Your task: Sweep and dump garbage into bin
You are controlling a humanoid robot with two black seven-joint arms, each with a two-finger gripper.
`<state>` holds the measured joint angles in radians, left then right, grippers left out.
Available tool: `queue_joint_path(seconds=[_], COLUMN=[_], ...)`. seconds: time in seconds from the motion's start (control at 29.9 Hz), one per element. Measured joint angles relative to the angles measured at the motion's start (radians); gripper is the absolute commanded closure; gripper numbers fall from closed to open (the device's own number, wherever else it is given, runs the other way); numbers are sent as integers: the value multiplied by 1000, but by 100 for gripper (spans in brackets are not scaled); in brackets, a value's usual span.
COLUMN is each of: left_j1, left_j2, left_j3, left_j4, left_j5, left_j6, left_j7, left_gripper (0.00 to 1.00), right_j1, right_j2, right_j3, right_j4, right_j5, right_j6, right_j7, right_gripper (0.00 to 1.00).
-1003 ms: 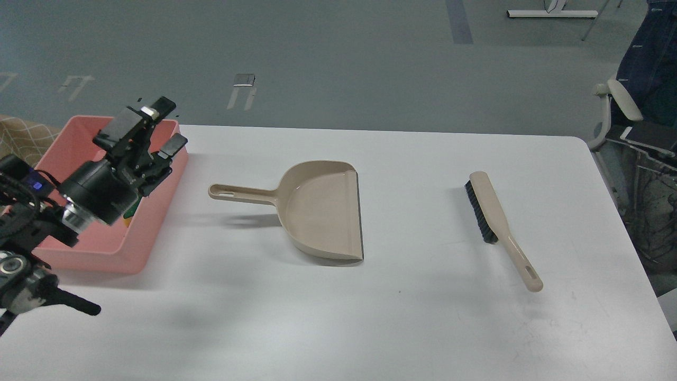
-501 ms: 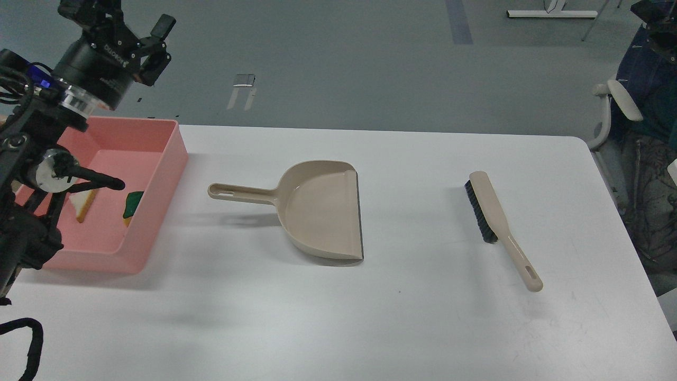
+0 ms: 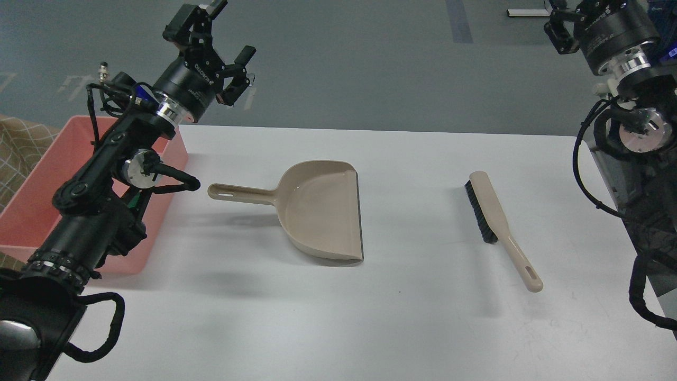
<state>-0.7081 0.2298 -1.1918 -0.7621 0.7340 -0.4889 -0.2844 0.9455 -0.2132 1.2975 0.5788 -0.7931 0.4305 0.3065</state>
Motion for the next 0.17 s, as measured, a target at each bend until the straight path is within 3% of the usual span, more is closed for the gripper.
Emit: queue_joint_path(seconds=[0.17], left_j1=[-1], left_j2=[-54], left_j3=[31], left_j4=[53], left_j5=[-23], left_j6=[0], left_j7=[9], left_gripper=[4], right_j1=[-35], right_j2=[52], right_j3=[-7], right_j4=[0], right_j5=[16], right_j6=[5], right_j7=[2], right_gripper=[2])
